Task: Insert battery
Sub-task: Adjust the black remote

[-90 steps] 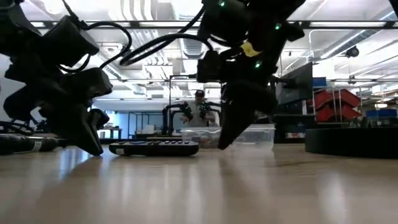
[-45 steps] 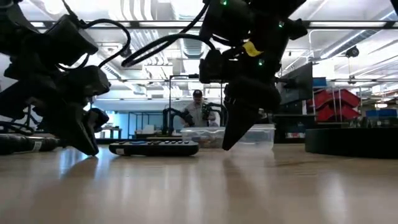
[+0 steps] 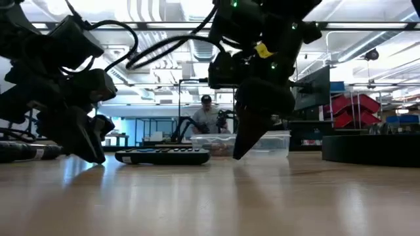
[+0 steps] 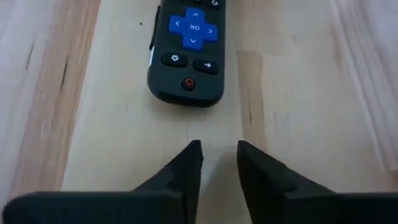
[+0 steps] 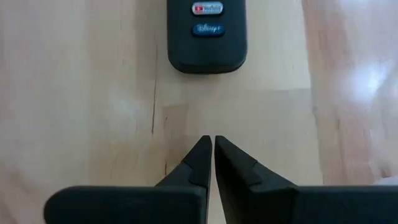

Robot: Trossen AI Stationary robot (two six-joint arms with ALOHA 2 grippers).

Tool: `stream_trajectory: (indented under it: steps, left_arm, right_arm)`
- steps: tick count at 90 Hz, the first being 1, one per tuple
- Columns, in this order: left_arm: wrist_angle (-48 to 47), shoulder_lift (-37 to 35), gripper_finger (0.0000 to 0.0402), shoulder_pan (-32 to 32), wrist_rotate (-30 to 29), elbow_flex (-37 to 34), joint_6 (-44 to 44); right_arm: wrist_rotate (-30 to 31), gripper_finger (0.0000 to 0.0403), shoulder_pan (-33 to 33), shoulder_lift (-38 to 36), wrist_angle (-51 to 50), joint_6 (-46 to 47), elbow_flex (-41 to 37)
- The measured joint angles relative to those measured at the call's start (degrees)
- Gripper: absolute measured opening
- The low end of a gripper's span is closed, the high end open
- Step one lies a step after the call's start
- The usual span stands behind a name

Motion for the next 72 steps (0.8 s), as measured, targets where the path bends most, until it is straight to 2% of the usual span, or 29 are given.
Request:
stream_trajectory:
  steps: [17,50,72]
  left_arm:
    - [4.38,2.07,0.0093,-0.12,-0.26,-0.66,0.48]
    - [6.52,3.44,0.0102,-0.13,-0.33,-0.68,0.12]
    - [9.34,3.63,0.0112,-0.11,-0.35,-0.80,1.50]
  right_arm:
    - [-0.24,0.0002,0.50,0.24,2.66,0.00,0.00]
    - [-0.57,0.0002,0.41,0.26,3.04,-0.73,-0.01]
    - [-1.08,0.0002,-0.78,0.26,8.48,-2.60,0.33]
